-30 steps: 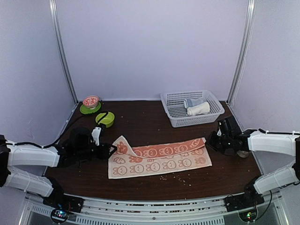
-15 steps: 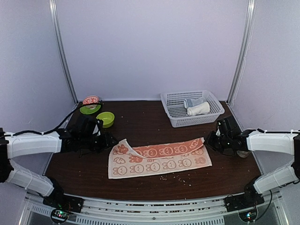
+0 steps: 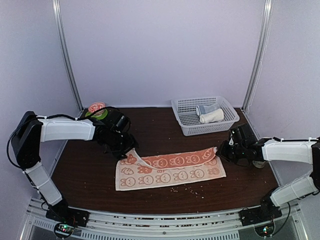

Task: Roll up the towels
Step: Pick up the towel from the center of the board.

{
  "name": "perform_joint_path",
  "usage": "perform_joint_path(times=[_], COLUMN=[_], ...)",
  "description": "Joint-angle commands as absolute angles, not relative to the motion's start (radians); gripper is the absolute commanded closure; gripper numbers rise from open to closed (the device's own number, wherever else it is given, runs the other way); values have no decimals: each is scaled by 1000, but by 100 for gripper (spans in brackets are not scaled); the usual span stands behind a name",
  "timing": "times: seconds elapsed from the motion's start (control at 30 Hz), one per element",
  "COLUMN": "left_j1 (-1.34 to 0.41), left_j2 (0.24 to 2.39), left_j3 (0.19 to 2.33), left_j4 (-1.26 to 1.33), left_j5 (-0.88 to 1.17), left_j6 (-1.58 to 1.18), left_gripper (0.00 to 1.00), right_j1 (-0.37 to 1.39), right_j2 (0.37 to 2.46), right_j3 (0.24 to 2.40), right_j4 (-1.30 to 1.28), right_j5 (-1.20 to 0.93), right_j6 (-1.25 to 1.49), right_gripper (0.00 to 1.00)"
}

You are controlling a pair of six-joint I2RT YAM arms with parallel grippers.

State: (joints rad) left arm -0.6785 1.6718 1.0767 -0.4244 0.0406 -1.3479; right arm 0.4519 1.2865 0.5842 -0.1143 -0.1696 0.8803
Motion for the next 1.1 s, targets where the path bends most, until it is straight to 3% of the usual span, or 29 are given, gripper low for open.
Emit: perform_joint_path(times=[0.0,0.5,1.07], left_j1=[-641,-557,-547], left_j2=[1737,1901,1936], left_j3=[1148,1376,1391], left_j4=[-529,-655,-669], left_j5=[42,107,130], left_j6=[-1487,-1651,-1599], left_gripper=[28,32,36], right_j1=[456,456,456], right_j2=[1270,1246,1253], right_j3=[594,670,684], right_j4=[-110,-200,-212], right_j5=[-189,-225,-232], right_j6=[849,796,776], right_gripper=[100,100,100])
